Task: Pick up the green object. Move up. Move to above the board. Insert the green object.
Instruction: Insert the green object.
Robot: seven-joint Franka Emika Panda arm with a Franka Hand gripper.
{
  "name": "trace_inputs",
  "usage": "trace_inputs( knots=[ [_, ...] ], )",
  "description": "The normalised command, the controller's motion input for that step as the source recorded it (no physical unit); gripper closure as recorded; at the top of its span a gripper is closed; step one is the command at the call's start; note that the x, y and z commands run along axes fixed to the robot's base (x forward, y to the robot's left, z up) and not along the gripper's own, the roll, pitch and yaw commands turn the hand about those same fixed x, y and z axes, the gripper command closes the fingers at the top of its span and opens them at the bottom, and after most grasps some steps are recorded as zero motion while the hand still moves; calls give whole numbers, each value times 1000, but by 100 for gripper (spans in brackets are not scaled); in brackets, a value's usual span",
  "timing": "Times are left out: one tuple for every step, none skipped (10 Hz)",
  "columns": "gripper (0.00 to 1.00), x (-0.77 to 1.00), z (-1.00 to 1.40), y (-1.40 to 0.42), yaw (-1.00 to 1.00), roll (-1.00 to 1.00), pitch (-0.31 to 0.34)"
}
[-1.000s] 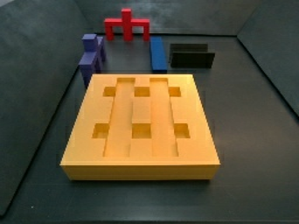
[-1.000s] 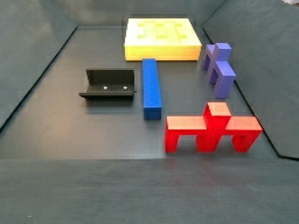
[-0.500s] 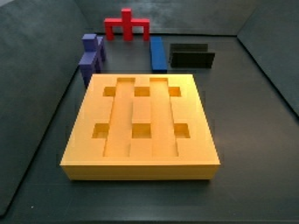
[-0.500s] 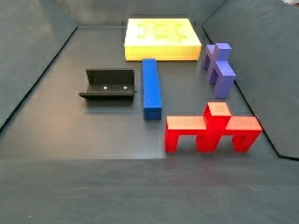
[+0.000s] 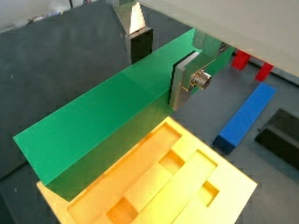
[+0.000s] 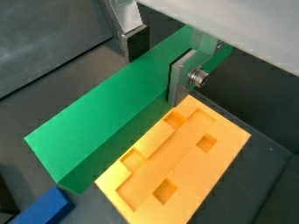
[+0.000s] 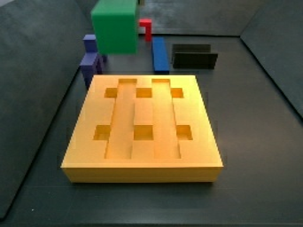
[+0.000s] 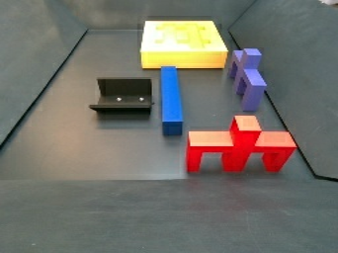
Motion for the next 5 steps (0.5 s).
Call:
trace_inputs(
  knots=[
    [100,340,-986,-314,74,116,-56],
    [100,120,-1000,-160,51,123,-60],
    [100,0,-997,-91,54,133,-76],
    [100,-6,-971,-74,17,114,-120],
    [100,-71,-897,-66,0,171,-121]
  ],
)
